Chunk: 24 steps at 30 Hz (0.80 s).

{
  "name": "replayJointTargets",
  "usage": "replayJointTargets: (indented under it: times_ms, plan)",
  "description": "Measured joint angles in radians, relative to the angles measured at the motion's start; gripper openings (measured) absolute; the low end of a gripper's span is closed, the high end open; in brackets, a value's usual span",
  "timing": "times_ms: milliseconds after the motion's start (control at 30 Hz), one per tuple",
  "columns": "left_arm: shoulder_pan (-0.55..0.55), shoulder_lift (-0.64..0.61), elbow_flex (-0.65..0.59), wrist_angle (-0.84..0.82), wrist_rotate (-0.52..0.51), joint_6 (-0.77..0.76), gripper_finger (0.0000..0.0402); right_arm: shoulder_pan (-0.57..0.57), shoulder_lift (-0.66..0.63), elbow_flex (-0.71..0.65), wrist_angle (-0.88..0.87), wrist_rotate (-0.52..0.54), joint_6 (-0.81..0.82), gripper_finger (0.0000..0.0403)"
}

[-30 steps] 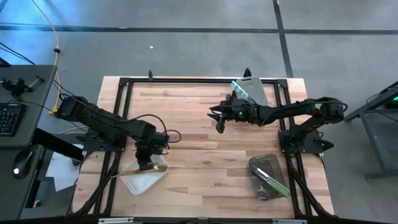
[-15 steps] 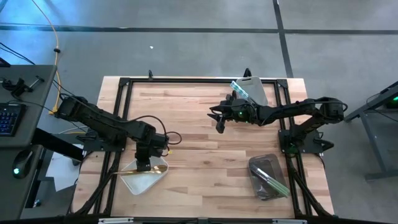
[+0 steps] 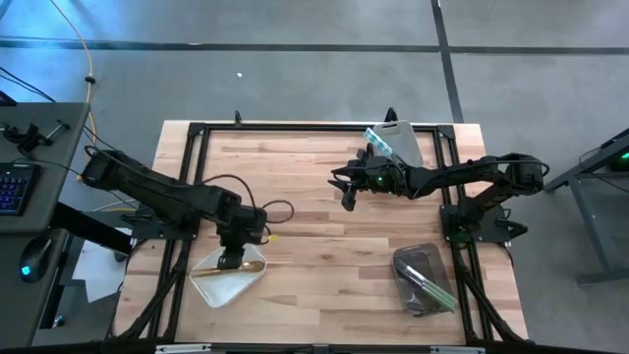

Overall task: Sort silverware by color (type)
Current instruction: Return to Home Position

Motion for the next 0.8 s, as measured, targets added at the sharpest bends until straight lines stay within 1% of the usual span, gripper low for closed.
replayJointTargets:
  times_ms: [100, 200, 333, 400, 467, 567, 633, 667, 733, 800]
  plan:
    - [0.023, -0.063, -0.045, 0.145, -0.05, 0.002, 0.0008, 0.0, 0.0, 0.0, 0.0, 0.0, -0.016, 0.0137]
    - [0.063, -0.132, -0.116, 0.313, -0.083, 0.008, 0.0006, 0.0, 0.0, 0.0, -0.001, 0.0, -0.023, 0.0137]
    - [0.141, -0.202, -0.237, 0.548, -0.087, 0.055, 0.0001, 0.001, 0.017, 0.0, 0.008, -0.006, -0.048, 0.0132]
    - [0.187, -0.22, -0.303, 0.673, -0.086, 0.084, 0.0001, 0.001, 0.05, -0.001, 0.05, -0.034, -0.067, 0.0119]
    - [0.233, -0.224, -0.367, 0.8, -0.084, 0.121, 0.0001, 0.001, 0.091, -0.001, 0.103, -0.079, -0.089, 0.0097]
    - [0.3, -0.223, -0.446, 1.005, -0.081, 0.186, 0.0001, 0.001, 0.147, -0.001, 0.201, -0.148, -0.12, 0.005]
    - [0.347, -0.22, -0.493, 1.137, -0.08, 0.235, 0.0, 0.001, 0.158, -0.001, 0.235, -0.19, -0.134, 0.0016]
    - [0.373, -0.22, -0.517, 1.2, -0.079, 0.25, 0.0, -0.001, 0.155, -0.001, 0.239, -0.208, -0.142, 0.0008]
    - [0.427, -0.22, -0.559, 1.31, -0.079, 0.273, 0.0, -0.002, 0.14, -0.01, 0.257, -0.22, -0.147, 0.0011]
    - [0.477, -0.22, -0.596, 1.406, -0.076, 0.286, 0.0, -0.002, 0.126, -0.05, 0.344, -0.221, -0.152, 0.0013]
